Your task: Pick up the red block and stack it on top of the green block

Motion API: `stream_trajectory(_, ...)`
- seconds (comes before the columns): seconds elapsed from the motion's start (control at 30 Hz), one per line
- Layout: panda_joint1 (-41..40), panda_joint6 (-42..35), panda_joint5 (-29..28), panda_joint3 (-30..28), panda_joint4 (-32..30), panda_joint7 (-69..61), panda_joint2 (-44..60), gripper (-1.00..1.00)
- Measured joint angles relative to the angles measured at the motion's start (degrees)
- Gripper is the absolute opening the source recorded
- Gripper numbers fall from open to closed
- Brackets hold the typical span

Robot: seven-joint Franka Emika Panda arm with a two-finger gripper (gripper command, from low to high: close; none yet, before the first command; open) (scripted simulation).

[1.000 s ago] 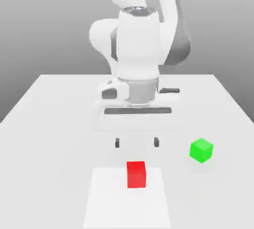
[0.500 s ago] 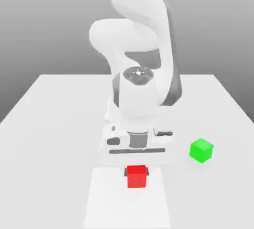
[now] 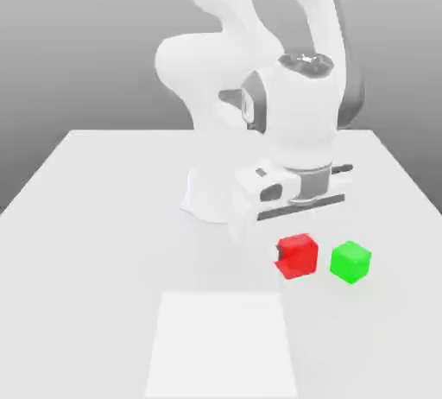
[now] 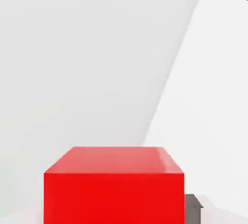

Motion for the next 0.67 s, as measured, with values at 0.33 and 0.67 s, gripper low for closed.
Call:
stream_trajectory(0.33, 12.72, -0.36, 1.04, 7.53, -1.87, -7.63, -1.97, -1.00)
stream_trajectory(0.67, 9.43, 11.64, -8.40, 7.77, -1.61, -1.21, 10.60, 1.00)
